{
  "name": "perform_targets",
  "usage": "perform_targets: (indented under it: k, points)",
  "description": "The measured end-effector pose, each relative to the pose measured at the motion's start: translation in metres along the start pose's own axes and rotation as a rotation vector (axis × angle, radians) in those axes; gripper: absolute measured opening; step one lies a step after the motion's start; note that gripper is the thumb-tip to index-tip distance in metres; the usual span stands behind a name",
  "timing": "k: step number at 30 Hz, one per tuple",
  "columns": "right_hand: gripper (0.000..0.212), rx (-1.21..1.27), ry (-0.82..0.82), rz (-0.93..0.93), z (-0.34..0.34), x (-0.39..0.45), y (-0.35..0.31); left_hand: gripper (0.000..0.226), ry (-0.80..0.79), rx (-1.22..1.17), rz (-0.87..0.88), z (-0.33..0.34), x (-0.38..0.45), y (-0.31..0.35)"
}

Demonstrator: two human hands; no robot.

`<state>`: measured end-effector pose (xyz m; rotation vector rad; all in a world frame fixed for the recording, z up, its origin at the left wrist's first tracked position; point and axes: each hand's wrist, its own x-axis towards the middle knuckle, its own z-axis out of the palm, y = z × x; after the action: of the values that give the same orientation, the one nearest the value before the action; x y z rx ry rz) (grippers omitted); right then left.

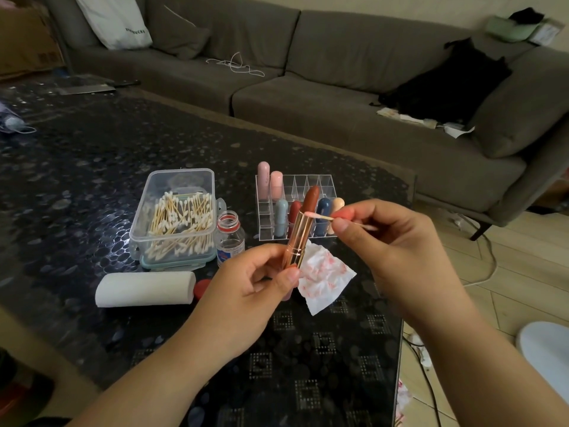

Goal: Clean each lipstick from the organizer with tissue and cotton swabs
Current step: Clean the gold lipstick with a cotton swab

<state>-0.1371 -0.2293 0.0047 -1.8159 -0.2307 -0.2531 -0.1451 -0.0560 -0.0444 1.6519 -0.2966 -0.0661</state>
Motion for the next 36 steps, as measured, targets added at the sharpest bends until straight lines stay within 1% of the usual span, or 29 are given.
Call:
perform_targets:
  k: [4, 11, 15, 19, 23, 26, 30, 35, 36]
  points:
    - [0.008, -0.009, -0.009, 0.002, -0.0015, -0.0005, -0.0006, 0.016, -0.008, -0.002, 0.002, 0.0004, -0.0006, -0.0007]
    - [0.015, -0.001, -0.016, -0.003, -0.0041, 0.0016, -0.0005, 0.018, -0.027, -0.054, -0.002, 0.0019, -0.0019, 0.0011]
    - [0.018, 0.013, -0.026, -0.003, -0.0053, 0.0019, 0.0009, 0.013, -0.029, -0.081, -0.001, 0.0023, -0.0024, 0.0012]
    - [0.017, 0.048, -0.037, -0.005, -0.0057, 0.0021, 0.0012, 0.025, -0.07, -0.102, 0.013, 0.0009, -0.0035, -0.0005]
    - [0.016, 0.063, -0.037, -0.013, -0.0056, 0.0017, 0.0011, 0.03, -0.119, -0.205, -0.038, 0.0032, -0.0032, -0.0048]
    - [0.013, 0.072, -0.038, -0.015, -0.0052, 0.0017, 0.0008, 0.027, -0.152, -0.272, -0.078, 0.0055, -0.0039, -0.0068]
    - [0.007, 0.125, -0.033, -0.014, -0.0056, 0.002, -0.0013, 0.027, -0.178, -0.271, -0.083, 0.0069, -0.0048, -0.005]
    - [0.009, 0.108, -0.038, -0.014, -0.0053, 0.0021, -0.0001, 0.035, -0.197, -0.186, -0.042, 0.0091, -0.0044, -0.0079]
    - [0.009, 0.104, -0.035, -0.014, -0.0054, 0.0023, 0.0003, 0.033, -0.191, -0.188, -0.04, 0.0097, -0.0043, -0.0081]
